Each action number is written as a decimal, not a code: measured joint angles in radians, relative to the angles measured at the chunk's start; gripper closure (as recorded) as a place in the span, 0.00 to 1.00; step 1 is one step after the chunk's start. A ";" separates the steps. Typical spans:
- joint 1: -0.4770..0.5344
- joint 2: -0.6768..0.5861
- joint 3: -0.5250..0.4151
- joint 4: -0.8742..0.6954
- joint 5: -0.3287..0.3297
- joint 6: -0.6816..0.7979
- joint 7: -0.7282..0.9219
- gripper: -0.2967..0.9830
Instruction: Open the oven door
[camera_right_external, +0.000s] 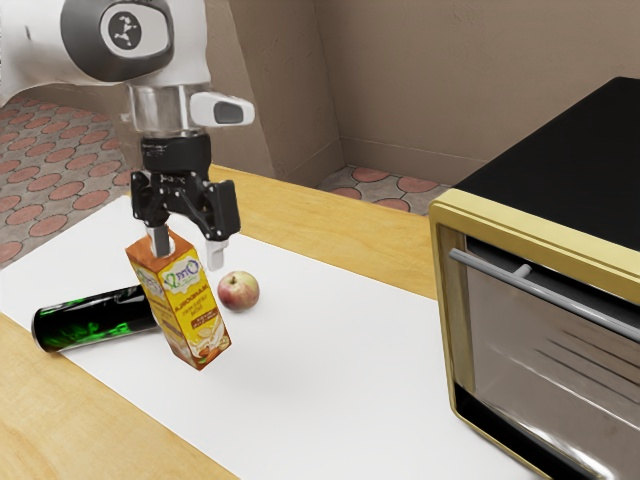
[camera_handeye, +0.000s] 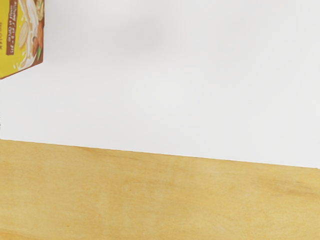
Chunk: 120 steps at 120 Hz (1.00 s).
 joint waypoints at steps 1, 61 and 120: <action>-0.001 0.001 0.002 -0.001 -0.001 0.015 -0.001 0.23; -0.046 -0.105 -0.624 0.155 0.069 0.441 0.501 0.23; 0.072 -0.269 -0.607 -0.251 0.056 0.676 1.067 0.23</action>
